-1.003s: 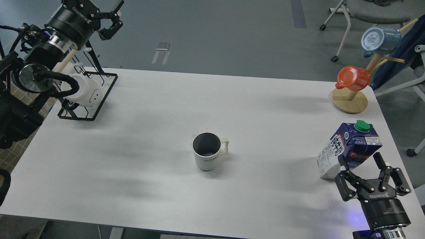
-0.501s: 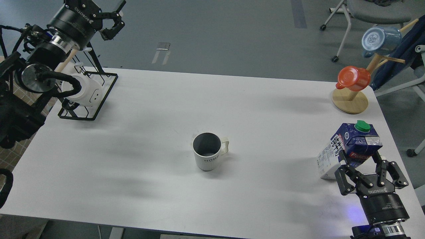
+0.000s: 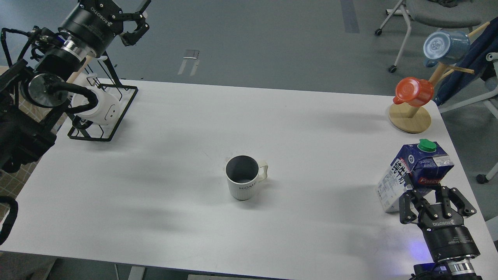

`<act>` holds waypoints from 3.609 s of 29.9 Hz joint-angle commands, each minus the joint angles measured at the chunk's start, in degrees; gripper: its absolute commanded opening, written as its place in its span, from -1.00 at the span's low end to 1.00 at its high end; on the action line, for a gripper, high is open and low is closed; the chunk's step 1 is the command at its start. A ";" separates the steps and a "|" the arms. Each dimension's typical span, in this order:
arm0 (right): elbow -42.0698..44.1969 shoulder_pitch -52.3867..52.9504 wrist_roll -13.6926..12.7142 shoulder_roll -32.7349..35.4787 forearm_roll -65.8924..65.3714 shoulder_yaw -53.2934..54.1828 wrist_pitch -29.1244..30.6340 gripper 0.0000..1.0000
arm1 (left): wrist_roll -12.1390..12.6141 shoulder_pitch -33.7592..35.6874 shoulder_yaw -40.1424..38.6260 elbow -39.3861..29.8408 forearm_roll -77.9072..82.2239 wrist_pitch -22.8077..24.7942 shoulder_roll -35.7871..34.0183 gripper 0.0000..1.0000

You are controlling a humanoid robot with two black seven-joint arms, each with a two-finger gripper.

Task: Place cup and milk with both arms
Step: 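Close the right gripper around the milk carton, then carry the milk carton with the right gripper beside the white mug, then open the right gripper and pull it back from the carton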

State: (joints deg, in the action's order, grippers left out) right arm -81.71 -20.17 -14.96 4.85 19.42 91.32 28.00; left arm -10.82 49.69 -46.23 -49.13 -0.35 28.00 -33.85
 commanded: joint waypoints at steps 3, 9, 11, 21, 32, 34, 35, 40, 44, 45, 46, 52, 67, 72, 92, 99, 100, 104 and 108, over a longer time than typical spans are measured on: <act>-0.81 0.66 -0.15 -0.02 0.09 -0.17 0.00 -0.84 | 0.01 0.23 0.00 0.00 0.00 0.00 -0.17 0.98; -4.06 0.57 -0.24 0.16 0.09 -1.14 0.00 -0.85 | 0.10 0.23 0.00 0.00 0.00 0.00 -0.08 0.98; -5.47 0.66 -0.33 0.07 0.09 -1.49 0.00 -0.85 | 0.10 0.23 0.00 0.09 0.09 0.00 0.01 0.98; -2.06 9.35 -0.42 -4.85 -0.26 -15.27 0.00 -0.78 | 0.10 0.23 0.96 0.17 0.09 0.00 -0.43 0.98; 5.24 15.33 -2.00 -4.85 -2.46 -23.90 0.00 -0.78 | 0.10 -0.03 0.96 0.44 0.09 0.00 0.19 0.98; 6.99 16.12 -2.00 -4.85 -3.33 -24.51 0.00 -0.76 | 0.10 -0.03 0.96 0.44 0.09 0.00 0.01 0.98; 7.70 16.30 -2.00 -4.85 -3.51 -24.95 0.00 -0.75 | 0.10 -0.03 0.96 0.44 0.09 0.00 0.01 0.98; 9.89 17.70 -2.00 -4.85 -3.60 -27.33 0.00 -0.72 | 0.10 -0.03 0.96 0.53 0.09 0.00 0.01 0.98; 12.63 18.76 -1.91 -4.85 -3.51 -29.00 0.00 -0.72 | 0.10 -0.03 0.96 0.53 0.09 0.00 0.01 0.98; 12.63 18.76 -1.91 -4.85 -3.60 -29.26 0.00 -0.72 | 0.10 -0.03 0.96 0.53 0.09 0.00 0.01 0.98; 12.54 18.76 -1.91 -4.85 -3.60 -29.53 0.00 -0.72 | 0.10 -0.03 0.96 0.53 0.09 0.00 0.01 0.98; 11.93 18.59 -1.74 -4.85 -3.51 -29.44 0.00 1.00 | 0.10 -0.03 0.96 0.61 0.09 0.00 0.01 0.98; 8.33 10.77 -1.30 -4.24 -3.43 -24.70 0.00 1.00 | 0.01 0.14 0.96 0.70 0.09 0.00 0.19 0.98; 3.93 8.05 -1.12 -1.87 -3.43 -16.90 0.00 1.00 | 0.10 0.05 0.96 0.70 0.09 0.00 0.01 0.98; 9.96 38.68 -1.12 2.00 -16.15 -5.01 0.00 1.00 | 0.27 0.93 -0.27 1.75 -0.18 0.00 3.25 0.98; 23.43 55.49 -1.12 4.64 -26.10 -5.18 0.00 1.00 | 0.71 2.07 -2.12 2.02 0.17 0.00 6.69 0.98; 25.35 58.11 -1.12 4.64 -27.23 -5.27 0.00 1.00 | 0.71 3.03 -2.20 1.67 1.04 0.00 6.78 0.98; 31.06 64.97 -1.12 5.95 -30.31 -5.36 0.00 1.00 | 0.63 5.77 -2.03 2.19 3.07 0.00 6.34 0.98; 36.09 70.35 -1.12 8.24 -31.20 -6.15 0.00 1.00 | 0.63 5.15 -2.29 2.11 3.25 0.00 6.25 0.98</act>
State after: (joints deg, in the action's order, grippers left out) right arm -49.00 46.52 -16.09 11.67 -10.97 85.76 28.01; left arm -10.16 55.20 -48.33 -47.00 2.73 28.00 -27.53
